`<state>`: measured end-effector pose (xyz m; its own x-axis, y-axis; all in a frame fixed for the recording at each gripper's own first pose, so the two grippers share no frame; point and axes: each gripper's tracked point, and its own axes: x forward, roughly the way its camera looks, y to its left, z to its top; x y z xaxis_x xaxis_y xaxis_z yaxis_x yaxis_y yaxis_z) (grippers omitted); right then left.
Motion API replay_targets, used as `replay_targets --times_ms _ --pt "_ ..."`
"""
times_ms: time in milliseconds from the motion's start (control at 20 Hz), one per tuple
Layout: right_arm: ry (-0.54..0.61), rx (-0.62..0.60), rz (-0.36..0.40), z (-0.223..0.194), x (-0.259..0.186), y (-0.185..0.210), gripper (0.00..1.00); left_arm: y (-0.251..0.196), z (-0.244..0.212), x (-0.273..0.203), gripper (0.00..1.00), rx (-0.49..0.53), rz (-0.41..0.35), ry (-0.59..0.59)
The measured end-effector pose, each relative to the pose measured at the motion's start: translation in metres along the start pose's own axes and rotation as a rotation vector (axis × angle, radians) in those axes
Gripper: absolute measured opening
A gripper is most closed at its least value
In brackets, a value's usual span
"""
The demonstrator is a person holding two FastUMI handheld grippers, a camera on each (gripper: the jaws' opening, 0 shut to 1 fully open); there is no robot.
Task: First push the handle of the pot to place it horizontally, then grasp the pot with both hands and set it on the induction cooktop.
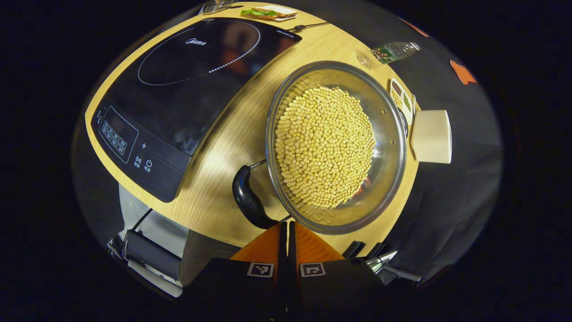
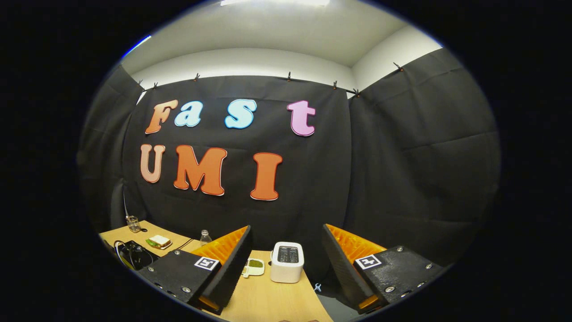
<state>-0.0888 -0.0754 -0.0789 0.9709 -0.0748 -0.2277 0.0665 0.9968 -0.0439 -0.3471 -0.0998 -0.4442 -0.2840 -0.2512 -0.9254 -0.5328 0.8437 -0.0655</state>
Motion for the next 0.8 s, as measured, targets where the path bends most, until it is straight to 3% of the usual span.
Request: replay_targets --times_ms 300,450,800 --pt "0.004 -0.031 0.046 0.001 0.007 0.032 0.95 -0.001 -0.005 0.002 0.08 0.055 0.015 0.008" --pt "0.018 -0.045 0.054 -0.005 0.011 0.04 0.95 0.011 -0.013 0.015 0.08 0.064 0.065 0.036" --pt "0.038 -0.043 0.075 -0.012 0.019 0.051 0.95 0.03 0.021 0.009 0.08 0.07 0.148 -0.042"
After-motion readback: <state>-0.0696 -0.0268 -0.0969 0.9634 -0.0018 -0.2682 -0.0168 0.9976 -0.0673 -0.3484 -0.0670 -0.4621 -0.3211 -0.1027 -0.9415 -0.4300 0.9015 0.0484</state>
